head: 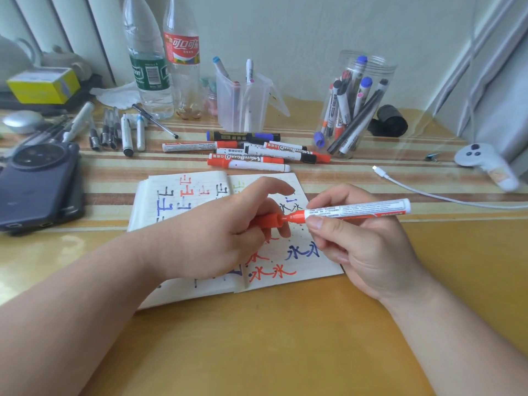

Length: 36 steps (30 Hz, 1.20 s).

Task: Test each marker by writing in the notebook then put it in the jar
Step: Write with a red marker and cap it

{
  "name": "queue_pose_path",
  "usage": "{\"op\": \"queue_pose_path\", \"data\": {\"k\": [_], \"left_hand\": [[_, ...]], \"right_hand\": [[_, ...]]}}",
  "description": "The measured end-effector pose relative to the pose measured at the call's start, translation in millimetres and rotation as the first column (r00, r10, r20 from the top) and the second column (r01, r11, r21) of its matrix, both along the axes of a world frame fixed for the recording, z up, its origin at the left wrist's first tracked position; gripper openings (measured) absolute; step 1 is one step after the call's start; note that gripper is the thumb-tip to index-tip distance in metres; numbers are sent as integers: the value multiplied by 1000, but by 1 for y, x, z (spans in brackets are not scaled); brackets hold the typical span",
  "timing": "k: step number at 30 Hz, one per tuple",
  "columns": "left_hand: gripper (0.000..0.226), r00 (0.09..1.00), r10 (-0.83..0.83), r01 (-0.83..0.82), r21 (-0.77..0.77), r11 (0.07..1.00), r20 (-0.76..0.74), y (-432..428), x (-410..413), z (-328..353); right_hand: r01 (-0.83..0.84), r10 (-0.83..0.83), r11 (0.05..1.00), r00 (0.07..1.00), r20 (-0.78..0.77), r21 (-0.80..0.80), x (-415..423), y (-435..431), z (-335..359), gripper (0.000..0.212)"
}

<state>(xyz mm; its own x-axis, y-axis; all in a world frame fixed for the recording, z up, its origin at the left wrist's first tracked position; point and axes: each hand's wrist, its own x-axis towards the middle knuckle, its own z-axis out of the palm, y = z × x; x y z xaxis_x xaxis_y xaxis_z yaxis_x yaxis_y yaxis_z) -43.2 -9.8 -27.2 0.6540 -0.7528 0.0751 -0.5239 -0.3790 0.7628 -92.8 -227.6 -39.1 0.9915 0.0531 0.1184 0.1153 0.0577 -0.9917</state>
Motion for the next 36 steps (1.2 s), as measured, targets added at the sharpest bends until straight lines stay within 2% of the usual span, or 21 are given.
{"op": "queue_pose_path", "data": {"k": [3,6,8,12,16,21,26,29,33,36], "left_hand": [[43,998,44,-42,-66,997,33,-2,1,-3],[22,986,157,-165,-213,963,-55,-5,2,-4],[13,972,184,-216,-246,945,-145,-6,4,-3],[10,964,172,-231,-322,918,-201,-5,6,-2],[24,939,146,-266,-389,882,-311,-9,1,1],[22,931,197,-305,-358,883,-308,-13,1,-4],[11,944,286,-316,-202,927,-165,-11,0,-11],[14,945,305,-325,-219,920,-121,-11,-3,-12],[14,939,288,-331,-262,907,-189,-7,-3,-14],[13,948,268,-306,-259,916,-170,-6,1,-13]], "right_hand": [[-86,87,996,996,-29,36,1,0,-1,25],[-98,109,984,992,-66,149,4,-2,1,42],[-75,89,981,993,-73,182,4,-2,2,37],[-69,84,970,995,-54,232,2,-2,3,8],[-78,95,962,994,-53,260,3,0,3,18],[-84,113,966,987,-110,246,6,-2,2,25],[-42,77,983,978,-194,178,7,2,3,21],[-47,81,983,978,-193,175,8,3,8,21],[-54,85,986,977,-198,158,7,7,10,22],[17,9,990,983,-184,137,6,13,9,24]]}}
